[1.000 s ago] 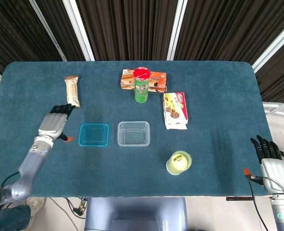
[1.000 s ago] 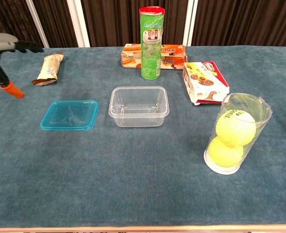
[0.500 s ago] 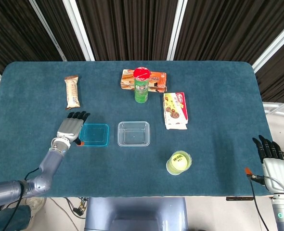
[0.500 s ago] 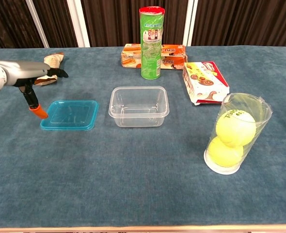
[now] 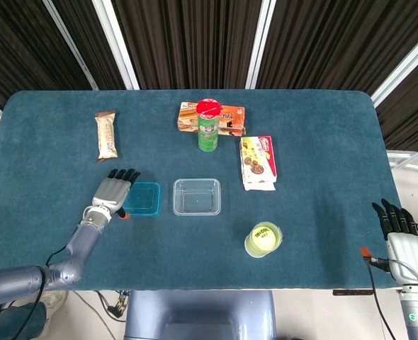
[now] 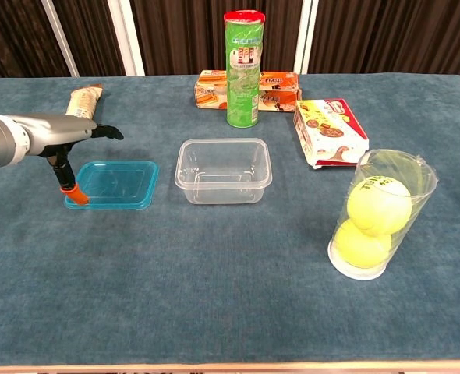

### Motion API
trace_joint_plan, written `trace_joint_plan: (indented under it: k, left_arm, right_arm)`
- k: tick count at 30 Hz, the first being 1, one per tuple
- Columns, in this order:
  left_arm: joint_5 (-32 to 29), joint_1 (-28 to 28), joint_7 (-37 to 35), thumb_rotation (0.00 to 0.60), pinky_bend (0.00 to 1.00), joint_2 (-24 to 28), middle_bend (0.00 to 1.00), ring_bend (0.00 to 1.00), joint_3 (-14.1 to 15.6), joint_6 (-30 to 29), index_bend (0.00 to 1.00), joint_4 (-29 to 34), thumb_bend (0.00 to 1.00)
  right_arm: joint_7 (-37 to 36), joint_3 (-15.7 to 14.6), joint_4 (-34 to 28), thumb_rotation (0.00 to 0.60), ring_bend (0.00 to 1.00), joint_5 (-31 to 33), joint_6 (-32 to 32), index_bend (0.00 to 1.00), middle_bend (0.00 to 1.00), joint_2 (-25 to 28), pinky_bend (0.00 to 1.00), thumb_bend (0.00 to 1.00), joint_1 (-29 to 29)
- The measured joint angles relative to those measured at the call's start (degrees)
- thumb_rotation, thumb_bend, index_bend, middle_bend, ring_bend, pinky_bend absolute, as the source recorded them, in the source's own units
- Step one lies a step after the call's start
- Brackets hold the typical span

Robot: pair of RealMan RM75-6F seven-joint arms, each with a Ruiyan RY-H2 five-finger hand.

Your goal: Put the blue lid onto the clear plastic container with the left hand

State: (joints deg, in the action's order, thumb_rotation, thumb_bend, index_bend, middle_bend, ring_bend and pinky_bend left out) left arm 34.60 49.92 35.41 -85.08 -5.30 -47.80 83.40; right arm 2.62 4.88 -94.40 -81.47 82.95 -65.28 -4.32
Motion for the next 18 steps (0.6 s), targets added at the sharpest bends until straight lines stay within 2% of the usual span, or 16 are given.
trace_joint_plan:
  k: [18]
  left_arm:
    - [4.01,0.18,-3.98,0.6,0.01,-2.71,0.06,0.0,1.34,1.65,0.0,-3.1,0.03]
  right_arm:
    - [0.14,0.16,-0.05,0.6,0.0,0.34,-0.05,0.09,0.0,-0.02,0.0,0.29,0.0]
